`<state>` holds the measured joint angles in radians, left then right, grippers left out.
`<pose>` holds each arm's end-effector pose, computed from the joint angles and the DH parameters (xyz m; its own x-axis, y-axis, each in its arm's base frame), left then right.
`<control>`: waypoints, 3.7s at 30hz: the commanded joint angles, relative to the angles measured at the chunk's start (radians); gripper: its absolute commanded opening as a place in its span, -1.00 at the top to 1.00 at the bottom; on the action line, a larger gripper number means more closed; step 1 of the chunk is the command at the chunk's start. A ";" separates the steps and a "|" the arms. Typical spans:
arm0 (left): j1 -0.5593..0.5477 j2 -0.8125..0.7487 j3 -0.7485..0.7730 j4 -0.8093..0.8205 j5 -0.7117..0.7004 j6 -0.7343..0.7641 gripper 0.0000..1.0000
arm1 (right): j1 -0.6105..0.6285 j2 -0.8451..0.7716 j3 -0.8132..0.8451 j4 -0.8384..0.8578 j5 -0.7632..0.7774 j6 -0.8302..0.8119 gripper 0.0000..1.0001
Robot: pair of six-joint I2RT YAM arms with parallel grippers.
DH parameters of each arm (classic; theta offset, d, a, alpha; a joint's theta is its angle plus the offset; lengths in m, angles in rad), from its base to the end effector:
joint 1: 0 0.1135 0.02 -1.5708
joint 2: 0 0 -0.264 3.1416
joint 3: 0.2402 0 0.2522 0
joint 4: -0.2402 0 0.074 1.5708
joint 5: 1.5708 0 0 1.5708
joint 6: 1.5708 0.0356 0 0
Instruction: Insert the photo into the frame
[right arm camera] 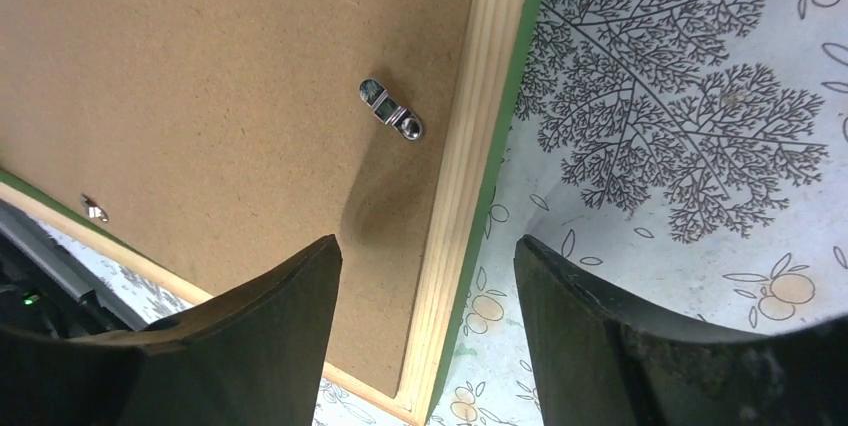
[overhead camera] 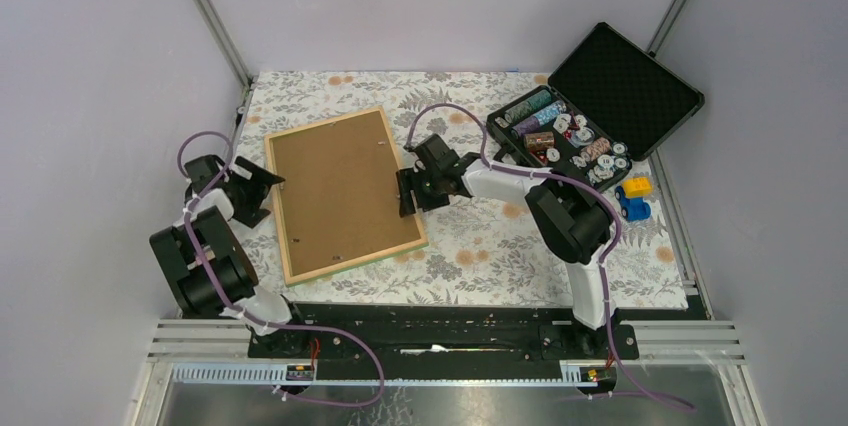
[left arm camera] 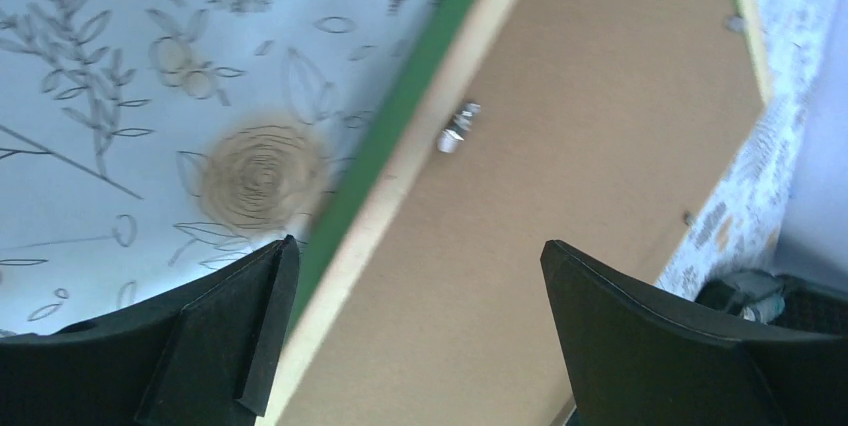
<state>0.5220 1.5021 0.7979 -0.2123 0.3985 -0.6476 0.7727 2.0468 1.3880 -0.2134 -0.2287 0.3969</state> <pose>0.2604 0.1338 0.1793 -0.3948 -0.8685 -0.2996 -0.6182 0.4924 -0.6127 0.3103 0.3138 0.1624 -0.8089 -0.2627 -0.5260 -0.5114 0.7559 0.4087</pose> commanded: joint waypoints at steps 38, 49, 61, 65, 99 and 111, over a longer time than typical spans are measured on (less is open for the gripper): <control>-0.432 0.103 0.241 -0.170 0.004 0.094 -0.97 | -0.339 -0.389 -0.359 0.066 -0.122 0.031 -0.43; -0.398 0.349 0.389 -0.154 0.036 0.025 -0.97 | -0.338 -0.175 -0.124 -0.026 0.035 -0.051 0.40; -0.395 0.427 0.278 0.009 0.174 -0.066 -0.97 | -0.322 -0.046 -0.118 0.035 -0.049 -0.026 0.40; -0.405 0.441 0.262 0.042 0.216 -0.090 -0.97 | -0.279 -0.021 -0.089 0.024 -0.039 -0.039 0.31; -0.427 0.323 0.198 0.065 0.287 -0.044 -0.97 | -0.274 -0.096 -0.179 0.123 -0.065 -0.052 -0.64; -0.416 0.267 0.128 0.157 0.343 -0.141 -0.97 | -0.274 -0.034 0.033 0.037 0.276 -0.055 -0.75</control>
<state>0.1169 1.8050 0.9520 -0.0628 0.6666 -0.7414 0.4931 1.9621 1.2728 -0.1482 -0.0982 0.3515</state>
